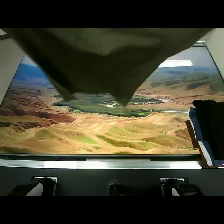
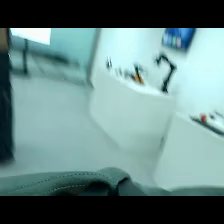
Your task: Fold the shirts.
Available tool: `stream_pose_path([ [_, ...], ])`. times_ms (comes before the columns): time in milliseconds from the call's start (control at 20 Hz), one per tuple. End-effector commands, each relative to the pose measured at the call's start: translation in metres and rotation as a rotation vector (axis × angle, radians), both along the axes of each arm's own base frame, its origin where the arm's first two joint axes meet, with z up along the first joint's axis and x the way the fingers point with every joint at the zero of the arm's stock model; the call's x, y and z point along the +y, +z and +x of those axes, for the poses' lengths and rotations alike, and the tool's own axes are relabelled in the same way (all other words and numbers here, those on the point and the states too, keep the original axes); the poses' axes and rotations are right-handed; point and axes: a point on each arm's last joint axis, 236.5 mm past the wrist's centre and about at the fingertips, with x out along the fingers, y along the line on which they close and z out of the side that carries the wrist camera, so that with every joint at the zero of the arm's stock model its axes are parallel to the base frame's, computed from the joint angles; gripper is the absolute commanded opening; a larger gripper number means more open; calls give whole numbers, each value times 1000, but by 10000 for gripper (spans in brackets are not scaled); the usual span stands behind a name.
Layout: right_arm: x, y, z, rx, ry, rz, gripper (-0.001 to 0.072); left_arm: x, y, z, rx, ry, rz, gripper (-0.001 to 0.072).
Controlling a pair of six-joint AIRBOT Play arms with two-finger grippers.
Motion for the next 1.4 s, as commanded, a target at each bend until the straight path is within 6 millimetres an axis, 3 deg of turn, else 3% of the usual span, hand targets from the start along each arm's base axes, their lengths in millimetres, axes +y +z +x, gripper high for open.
stream_pose_path([
  [0,-26,65,-78,-214,-103,-51,40,31,63,-69,-204,210,36,33],
  [100,-31,56,-79,-174,-123,-60,40,45,65,-73,-192,262,-10,34],
  [250,-32,45,-69,-128,-126,-62,40,49,69,-70,-214,274,-20,34],
  [350,-31,35,-52,-87,-125,-63,40,52,56,-52,-164,285,0,34],
  [400,-31,22,-37,-35,-126,-56,40,55,38,-33,-97,293,26,34],
  [500,-37,-30,11,165,-157,-50,40,62,-23,19,110,289,80,34],
  [600,-36,-112,66,446,-170,-6,39,67,-101,78,326,262,96,34],
  [700,-21,-204,117,715,-144,42,39,65,-180,136,495,229,92,34],
  [800,1,-287,160,915,-88,79,39,57,-255,189,618,201,91,35],
  [900,16,-365,187,1078,-54,114,40,41,-323,232,709,174,90,35],
  [1050,34,-466,185,1348,-25,156,40,16,-423,264,867,125,107,35],
  [1150,36,-507,169,1495,-19,143,39,-1,-473,266,962,89,129,35],
  [1250,36,-526,162,1556,12,87,40,-16,-497,259,1023,53,152,35],
  [1350,33,-531,162,1564,14,61,40,-25,-503,255,1046,32,164,36],
])
